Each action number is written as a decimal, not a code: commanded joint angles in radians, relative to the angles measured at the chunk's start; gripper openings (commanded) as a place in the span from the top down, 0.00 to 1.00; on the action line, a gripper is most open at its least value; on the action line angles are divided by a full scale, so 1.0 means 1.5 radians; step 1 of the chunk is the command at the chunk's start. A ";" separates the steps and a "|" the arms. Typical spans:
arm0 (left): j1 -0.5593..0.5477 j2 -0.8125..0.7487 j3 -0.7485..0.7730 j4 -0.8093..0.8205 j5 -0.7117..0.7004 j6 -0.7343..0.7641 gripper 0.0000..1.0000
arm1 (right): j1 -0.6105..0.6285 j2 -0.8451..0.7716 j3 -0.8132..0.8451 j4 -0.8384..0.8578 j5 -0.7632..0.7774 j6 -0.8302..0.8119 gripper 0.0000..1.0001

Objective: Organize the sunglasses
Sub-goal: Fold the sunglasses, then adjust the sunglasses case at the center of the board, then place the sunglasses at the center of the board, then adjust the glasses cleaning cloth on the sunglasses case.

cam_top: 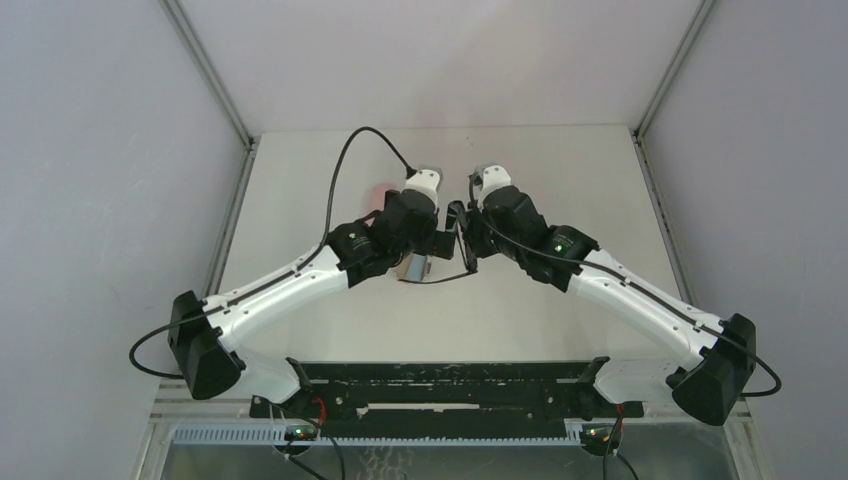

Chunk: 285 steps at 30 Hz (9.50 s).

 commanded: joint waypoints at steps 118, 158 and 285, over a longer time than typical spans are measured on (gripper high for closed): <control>0.302 0.167 -0.172 0.205 0.223 -0.042 0.10 | -0.288 0.026 -0.152 -0.020 -0.189 0.096 1.00; 0.249 0.228 -0.073 0.150 0.203 -0.039 0.10 | -0.189 0.342 0.016 -0.258 0.227 0.008 0.74; 0.315 0.269 -0.447 0.940 0.577 -0.377 0.15 | -0.159 0.358 -0.036 0.187 -0.256 0.157 1.00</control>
